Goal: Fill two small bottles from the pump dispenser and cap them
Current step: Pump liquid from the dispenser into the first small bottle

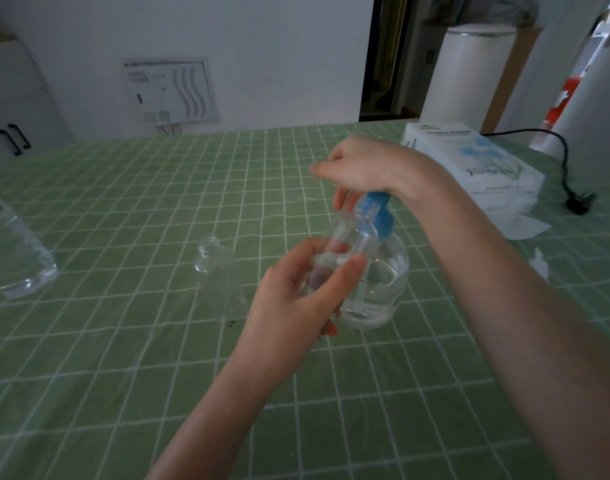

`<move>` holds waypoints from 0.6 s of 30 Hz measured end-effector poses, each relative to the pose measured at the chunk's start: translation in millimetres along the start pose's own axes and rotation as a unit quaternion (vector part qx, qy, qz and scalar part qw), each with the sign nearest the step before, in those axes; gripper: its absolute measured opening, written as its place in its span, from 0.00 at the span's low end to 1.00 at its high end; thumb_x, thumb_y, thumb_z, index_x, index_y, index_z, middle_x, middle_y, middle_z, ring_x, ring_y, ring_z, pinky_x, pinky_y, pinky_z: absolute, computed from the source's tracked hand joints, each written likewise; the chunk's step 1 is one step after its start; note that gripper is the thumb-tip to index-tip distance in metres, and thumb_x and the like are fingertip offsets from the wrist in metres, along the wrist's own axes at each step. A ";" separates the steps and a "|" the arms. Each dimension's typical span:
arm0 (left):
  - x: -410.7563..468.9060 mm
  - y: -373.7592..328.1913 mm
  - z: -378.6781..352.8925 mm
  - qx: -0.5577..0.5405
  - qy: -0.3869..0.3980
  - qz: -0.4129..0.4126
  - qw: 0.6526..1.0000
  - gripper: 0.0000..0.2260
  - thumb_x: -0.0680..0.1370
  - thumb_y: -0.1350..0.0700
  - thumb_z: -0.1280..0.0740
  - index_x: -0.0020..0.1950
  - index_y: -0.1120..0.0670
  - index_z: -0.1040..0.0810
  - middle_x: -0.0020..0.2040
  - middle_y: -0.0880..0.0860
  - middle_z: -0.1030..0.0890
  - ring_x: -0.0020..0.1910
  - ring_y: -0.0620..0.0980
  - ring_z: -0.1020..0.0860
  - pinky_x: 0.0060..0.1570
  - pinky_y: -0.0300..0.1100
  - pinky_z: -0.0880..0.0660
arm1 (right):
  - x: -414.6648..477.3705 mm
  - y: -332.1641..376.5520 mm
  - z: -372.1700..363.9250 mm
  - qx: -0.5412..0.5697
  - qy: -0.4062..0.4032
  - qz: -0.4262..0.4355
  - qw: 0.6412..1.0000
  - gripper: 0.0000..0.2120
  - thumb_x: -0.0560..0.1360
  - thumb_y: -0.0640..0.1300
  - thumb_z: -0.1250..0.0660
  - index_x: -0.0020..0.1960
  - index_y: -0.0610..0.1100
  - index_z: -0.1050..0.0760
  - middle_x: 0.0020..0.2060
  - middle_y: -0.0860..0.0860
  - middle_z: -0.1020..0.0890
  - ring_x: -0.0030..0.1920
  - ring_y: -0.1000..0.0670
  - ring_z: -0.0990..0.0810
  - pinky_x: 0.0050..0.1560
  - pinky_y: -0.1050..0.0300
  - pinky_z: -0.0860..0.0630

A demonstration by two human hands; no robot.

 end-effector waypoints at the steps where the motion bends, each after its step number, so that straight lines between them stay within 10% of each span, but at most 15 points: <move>1: 0.3 -0.9 -0.1 -0.001 0.000 -0.002 1.000 0.08 0.69 0.45 0.32 0.46 0.44 0.20 0.28 0.44 0.23 0.27 0.41 0.26 0.26 0.32 0.29 | 0.1 1.2 2.3 -0.004 -0.006 0.002 1.000 0.19 0.79 0.54 0.42 0.59 0.39 0.27 0.46 0.44 0.17 0.47 0.44 0.17 0.54 0.48 0.22; 18: -2.6 0.9 -0.8 0.006 0.003 0.008 1.000 0.14 0.66 0.41 0.32 0.47 0.46 0.21 0.28 0.44 0.23 0.27 0.42 0.27 0.27 0.33 0.29 | -1.8 -3.5 -8.5 -0.005 0.004 -0.010 1.000 0.21 0.80 0.52 0.43 0.63 0.37 0.28 0.52 0.42 0.19 0.52 0.42 0.19 0.59 0.47 0.25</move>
Point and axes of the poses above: each hand's wrist, its own x-axis towards the middle knuckle, its own z-axis out of the back of the hand, y = z × x, the point moved 9 cm from there along x, towards the middle knuckle
